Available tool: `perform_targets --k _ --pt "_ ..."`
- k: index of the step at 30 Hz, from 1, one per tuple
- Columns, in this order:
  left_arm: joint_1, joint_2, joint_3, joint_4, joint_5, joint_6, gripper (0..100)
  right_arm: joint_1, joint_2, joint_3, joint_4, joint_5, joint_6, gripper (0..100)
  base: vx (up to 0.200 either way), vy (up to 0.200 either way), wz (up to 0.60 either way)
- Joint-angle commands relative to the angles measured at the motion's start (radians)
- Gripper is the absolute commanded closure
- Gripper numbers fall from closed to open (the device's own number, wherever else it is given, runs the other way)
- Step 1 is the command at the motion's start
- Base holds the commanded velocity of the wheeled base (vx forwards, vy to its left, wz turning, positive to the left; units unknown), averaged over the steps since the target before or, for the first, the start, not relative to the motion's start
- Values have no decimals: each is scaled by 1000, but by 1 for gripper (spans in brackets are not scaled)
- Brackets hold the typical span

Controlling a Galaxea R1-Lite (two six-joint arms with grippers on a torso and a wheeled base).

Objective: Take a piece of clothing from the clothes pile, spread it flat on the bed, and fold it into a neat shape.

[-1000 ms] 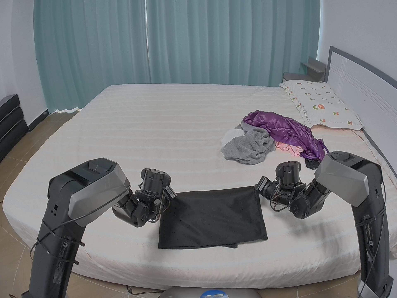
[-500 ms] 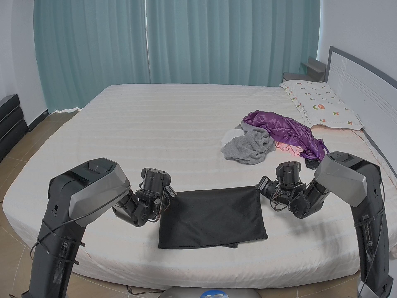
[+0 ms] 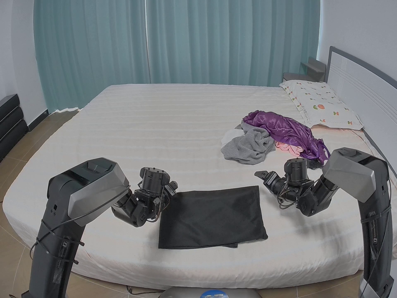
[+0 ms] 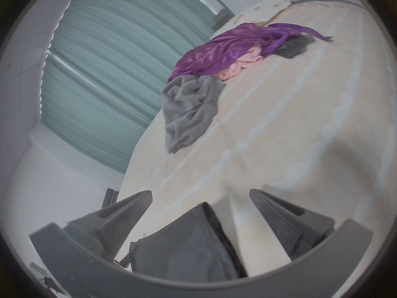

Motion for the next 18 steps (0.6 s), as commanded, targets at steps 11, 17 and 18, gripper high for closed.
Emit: perform_targets --k 11,17,18 --pt "29 -194 353 -117 -208 -28 0 -169 -219 485 -228 63 172 0 0 0 0" --pt "20 -188 371 -127 -218 5 0 -163 -193 520 -312 115 183 0 0 0 0" --pt "17 -186 386 -142 -218 37 0 -160 -178 520 -320 114 180 0 0 0 0"
